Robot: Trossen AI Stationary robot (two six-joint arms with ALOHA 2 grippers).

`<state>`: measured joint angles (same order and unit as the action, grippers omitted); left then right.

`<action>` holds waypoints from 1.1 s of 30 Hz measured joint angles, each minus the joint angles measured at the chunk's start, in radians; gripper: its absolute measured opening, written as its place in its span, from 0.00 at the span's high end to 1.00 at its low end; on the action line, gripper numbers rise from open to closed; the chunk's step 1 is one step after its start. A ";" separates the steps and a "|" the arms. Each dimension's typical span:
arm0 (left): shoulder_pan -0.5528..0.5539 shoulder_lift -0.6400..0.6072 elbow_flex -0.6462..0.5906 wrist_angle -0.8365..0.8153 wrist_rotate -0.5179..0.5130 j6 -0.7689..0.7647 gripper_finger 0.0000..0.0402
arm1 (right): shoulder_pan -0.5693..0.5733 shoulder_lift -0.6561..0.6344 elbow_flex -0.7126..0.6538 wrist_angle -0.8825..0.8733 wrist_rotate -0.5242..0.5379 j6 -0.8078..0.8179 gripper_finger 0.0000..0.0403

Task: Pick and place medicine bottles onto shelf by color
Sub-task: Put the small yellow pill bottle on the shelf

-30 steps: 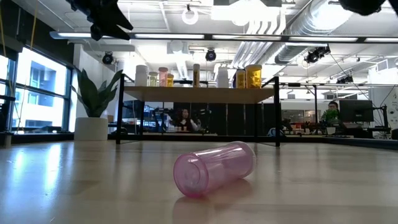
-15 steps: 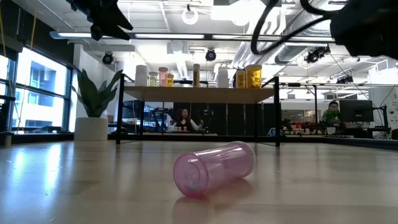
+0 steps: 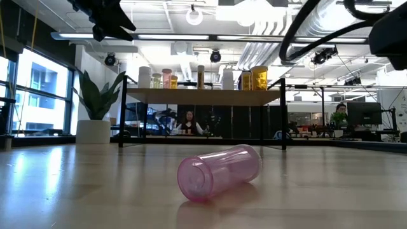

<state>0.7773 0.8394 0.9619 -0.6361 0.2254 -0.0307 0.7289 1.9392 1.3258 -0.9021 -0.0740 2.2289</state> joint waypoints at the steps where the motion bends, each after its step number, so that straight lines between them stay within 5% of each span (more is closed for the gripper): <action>1: 0.000 0.000 0.000 0.000 0.000 0.000 0.48 | 0.002 0.000 0.000 0.000 0.010 0.011 0.53; 15: 0.000 0.000 0.000 0.000 0.000 0.000 0.48 | 0.007 0.055 0.001 0.104 -0.006 0.019 0.60; 25: 0.000 0.000 0.000 -0.002 0.000 0.000 0.48 | 0.006 0.054 0.001 0.107 -0.007 0.041 0.82; 33: 0.000 0.000 0.000 -0.003 0.000 0.000 0.48 | 0.006 0.053 0.001 0.109 -0.008 0.032 0.81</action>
<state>0.7773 0.8397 0.9619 -0.6388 0.2253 -0.0303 0.7353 1.9918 1.3270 -0.7927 -0.0817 2.2604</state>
